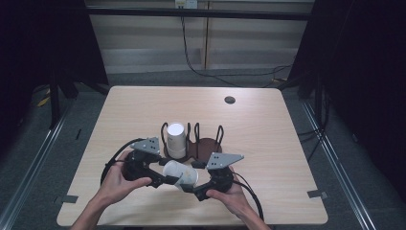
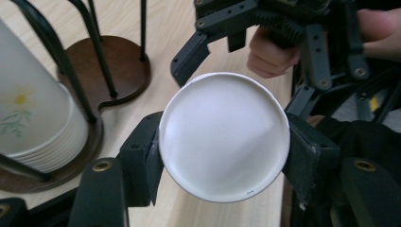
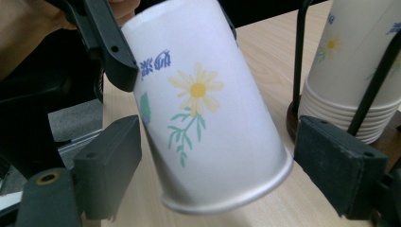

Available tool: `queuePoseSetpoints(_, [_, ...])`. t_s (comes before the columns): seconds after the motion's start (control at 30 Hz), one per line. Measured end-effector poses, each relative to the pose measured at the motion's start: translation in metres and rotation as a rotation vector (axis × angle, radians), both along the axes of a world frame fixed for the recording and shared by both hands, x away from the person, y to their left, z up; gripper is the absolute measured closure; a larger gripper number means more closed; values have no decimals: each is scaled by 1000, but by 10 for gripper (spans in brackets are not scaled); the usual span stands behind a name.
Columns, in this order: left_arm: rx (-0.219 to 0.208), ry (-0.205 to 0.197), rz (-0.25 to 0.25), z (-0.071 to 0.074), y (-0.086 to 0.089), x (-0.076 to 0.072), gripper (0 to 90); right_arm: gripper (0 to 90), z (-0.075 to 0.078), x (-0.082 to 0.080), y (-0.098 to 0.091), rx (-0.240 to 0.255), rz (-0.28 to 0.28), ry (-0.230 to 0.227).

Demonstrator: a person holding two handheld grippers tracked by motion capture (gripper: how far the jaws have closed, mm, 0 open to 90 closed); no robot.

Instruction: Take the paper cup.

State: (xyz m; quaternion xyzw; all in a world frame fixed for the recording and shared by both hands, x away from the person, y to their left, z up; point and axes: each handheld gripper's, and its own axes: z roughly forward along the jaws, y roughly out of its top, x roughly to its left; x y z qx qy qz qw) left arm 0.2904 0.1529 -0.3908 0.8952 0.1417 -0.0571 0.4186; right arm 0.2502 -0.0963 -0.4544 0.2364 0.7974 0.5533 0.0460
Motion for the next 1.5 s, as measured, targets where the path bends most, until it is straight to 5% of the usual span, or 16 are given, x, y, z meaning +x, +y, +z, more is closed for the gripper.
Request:
queuePoseSetpoints(1.13, [-81, 85, -18, -4, 7, 7, 356, 223, -2, -1, 4, -26, 56, -22])
queuePoseSetpoints(1.5, [-62, 58, -11, -5, 5, 5, 298, 247, -2, -1, 3, -27, 54, -17])
